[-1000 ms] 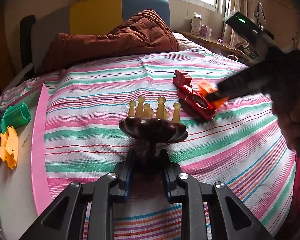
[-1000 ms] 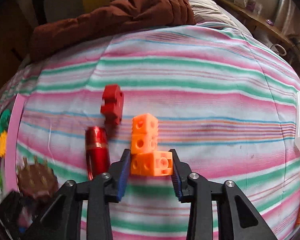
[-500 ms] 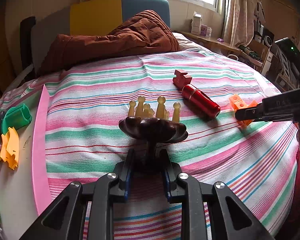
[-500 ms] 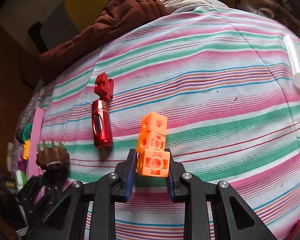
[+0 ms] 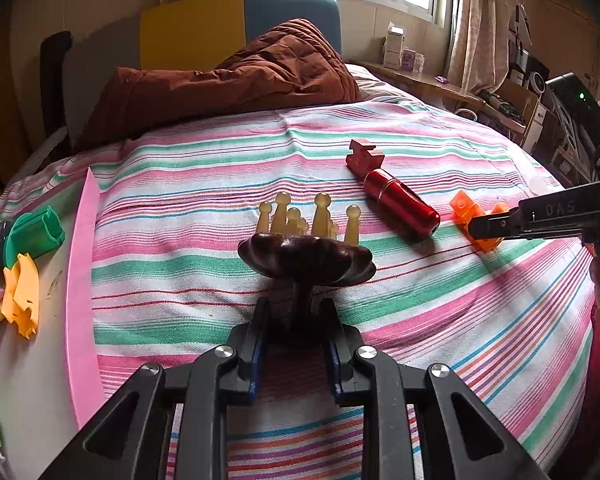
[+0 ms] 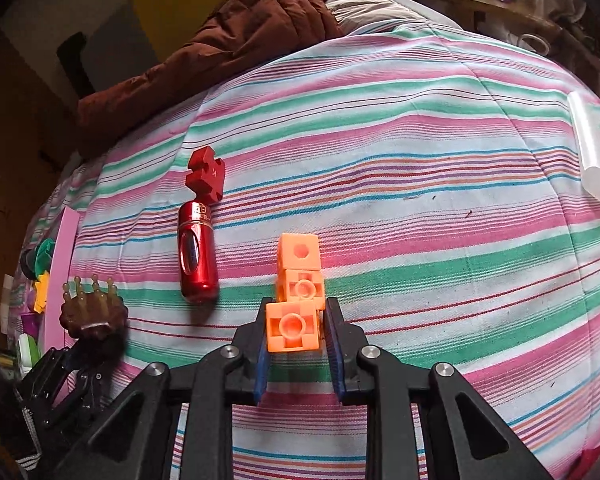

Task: Organize rigid objects
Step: 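Carry the brown brush into the tray and open the left tool while the right tool holds the orange cubes, then carry the orange cubes into the tray and open the right tool, then move both tools back toward the red flashlight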

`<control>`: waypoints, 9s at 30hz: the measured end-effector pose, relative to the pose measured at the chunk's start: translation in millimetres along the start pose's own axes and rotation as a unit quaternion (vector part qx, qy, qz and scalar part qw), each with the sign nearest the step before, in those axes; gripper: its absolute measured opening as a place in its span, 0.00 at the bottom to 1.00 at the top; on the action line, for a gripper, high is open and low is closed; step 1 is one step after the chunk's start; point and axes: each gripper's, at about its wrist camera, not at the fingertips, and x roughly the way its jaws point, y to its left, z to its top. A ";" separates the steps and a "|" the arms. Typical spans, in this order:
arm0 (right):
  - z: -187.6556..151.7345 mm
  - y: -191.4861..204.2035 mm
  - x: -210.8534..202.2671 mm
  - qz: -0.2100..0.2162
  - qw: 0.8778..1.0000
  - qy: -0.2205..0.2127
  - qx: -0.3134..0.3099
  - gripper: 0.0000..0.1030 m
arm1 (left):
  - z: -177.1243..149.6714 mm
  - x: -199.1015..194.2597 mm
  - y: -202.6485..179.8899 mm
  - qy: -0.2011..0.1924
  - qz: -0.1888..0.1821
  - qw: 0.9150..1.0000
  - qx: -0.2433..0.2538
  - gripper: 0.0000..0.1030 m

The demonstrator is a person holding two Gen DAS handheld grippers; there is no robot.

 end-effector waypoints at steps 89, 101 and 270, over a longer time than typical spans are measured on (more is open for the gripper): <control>-1.1 19.8 11.9 -0.051 0.996 -0.017 -0.070 0.23 | -34.6 -148.4 131.5 -0.024 0.054 0.991 -0.116 0.21; -1.2 19.4 11.5 -0.053 0.996 -0.016 -0.070 0.23 | -86.1 -165.3 189.1 -0.004 0.053 0.982 -0.183 0.18; 10.0 17.6 -27.0 -0.041 0.995 -0.075 0.053 0.44 | 15.4 -118.7 37.4 -0.003 0.030 0.998 -0.053 0.41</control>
